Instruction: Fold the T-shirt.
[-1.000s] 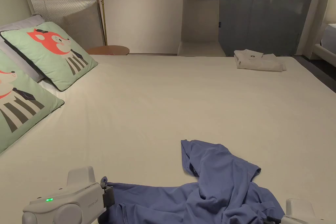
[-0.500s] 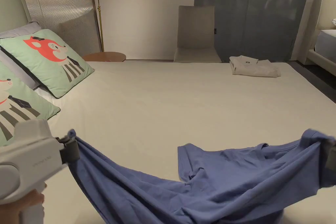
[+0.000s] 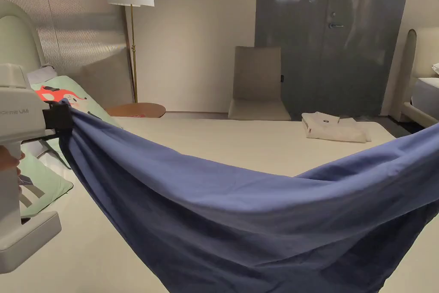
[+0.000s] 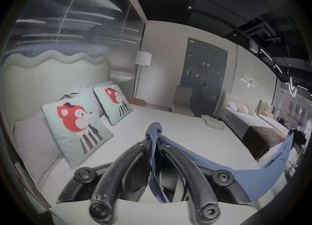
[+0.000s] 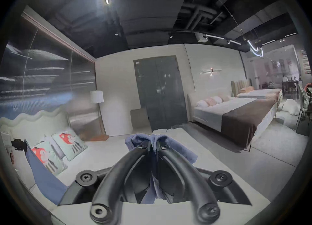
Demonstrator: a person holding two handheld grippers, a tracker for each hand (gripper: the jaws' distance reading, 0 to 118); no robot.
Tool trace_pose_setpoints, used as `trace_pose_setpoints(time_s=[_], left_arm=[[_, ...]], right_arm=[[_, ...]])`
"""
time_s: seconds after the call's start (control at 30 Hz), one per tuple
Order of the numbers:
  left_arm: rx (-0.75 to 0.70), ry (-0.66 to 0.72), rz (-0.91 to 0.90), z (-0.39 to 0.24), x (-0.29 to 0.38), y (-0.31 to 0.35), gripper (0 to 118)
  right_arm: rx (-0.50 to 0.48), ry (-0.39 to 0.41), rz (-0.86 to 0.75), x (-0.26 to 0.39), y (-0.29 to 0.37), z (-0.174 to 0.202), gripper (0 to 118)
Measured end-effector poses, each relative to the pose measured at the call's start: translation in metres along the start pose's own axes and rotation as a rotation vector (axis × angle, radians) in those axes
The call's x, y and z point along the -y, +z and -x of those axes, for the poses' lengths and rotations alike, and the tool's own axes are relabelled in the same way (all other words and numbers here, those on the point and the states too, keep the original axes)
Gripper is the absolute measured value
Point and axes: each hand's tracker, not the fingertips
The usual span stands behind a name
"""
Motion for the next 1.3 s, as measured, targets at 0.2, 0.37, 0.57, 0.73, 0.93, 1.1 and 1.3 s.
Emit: trace_pose_setpoints(time_s=[0.2,0.37,0.57,0.73,0.93,1.1,1.3], left_arm=[[-0.009,-0.008,-0.061,-0.022,-0.06,-0.055,3],[-0.031,-0.015,-0.107,-0.038,-0.085,-0.1,3],[-0.038,0.02,-0.097,-0.041,-0.076,-0.148,3],[-0.038,0.011,-0.021,-0.036,-0.034,-0.17,3],[-0.042,0.026,0.094,-0.025,0.027,-0.177,3],[-0.053,-0.003,0.172,-0.013,0.078,-0.147,3],[-0.045,-0.016,0.257,0.013,0.138,-0.079,3]], right_arm=[[0.005,0.017,-0.057,-0.033,-0.063,0.008,6],[0.023,0.02,-0.088,-0.046,-0.111,0.014,6],[0.041,0.019,-0.076,-0.033,-0.153,0.011,6],[0.036,0.016,0.005,0.009,-0.168,-0.003,6],[0.05,0.001,0.136,0.071,-0.153,-0.018,6],[0.051,0.033,0.23,0.117,-0.105,-0.03,6],[0.033,0.03,0.321,0.151,-0.025,-0.045,6]])
